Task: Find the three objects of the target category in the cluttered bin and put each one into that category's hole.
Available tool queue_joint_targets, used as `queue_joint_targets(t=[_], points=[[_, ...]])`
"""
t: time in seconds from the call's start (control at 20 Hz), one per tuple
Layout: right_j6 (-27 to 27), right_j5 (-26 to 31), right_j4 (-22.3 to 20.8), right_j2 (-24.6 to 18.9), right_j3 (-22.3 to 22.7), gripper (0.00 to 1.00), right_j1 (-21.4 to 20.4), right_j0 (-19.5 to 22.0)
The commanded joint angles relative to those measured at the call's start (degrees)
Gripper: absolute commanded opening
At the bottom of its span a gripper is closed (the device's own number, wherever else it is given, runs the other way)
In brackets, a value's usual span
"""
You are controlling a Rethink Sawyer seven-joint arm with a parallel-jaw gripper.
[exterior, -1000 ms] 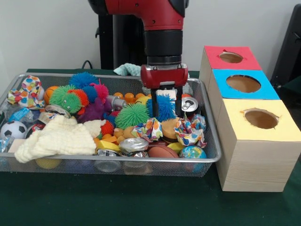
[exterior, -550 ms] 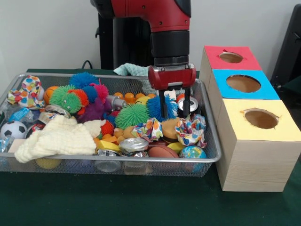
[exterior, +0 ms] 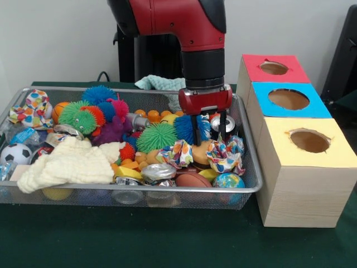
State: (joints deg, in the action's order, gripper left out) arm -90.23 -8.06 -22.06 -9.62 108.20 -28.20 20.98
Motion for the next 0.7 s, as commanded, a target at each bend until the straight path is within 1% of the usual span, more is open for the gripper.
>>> queue_joint_targets(t=[0.05,0.25,0.45,0.55,0.7], points=[[-5.95,0.43,-0.90,0.28,-6.44,1.00,3.22,-0.97],[-6.14,-0.80,-1.08,1.10,-6.36,1.00,2.32,-1.61],[-6.91,-1.57,-1.45,-0.74,-5.05,1.00,0.34,-0.41],[-6.55,-1.12,-1.78,-1.38,-4.90,1.00,-0.95,-0.27],[-6.44,1.08,-0.50,0.03,-5.14,1.00,-2.17,-1.40]])
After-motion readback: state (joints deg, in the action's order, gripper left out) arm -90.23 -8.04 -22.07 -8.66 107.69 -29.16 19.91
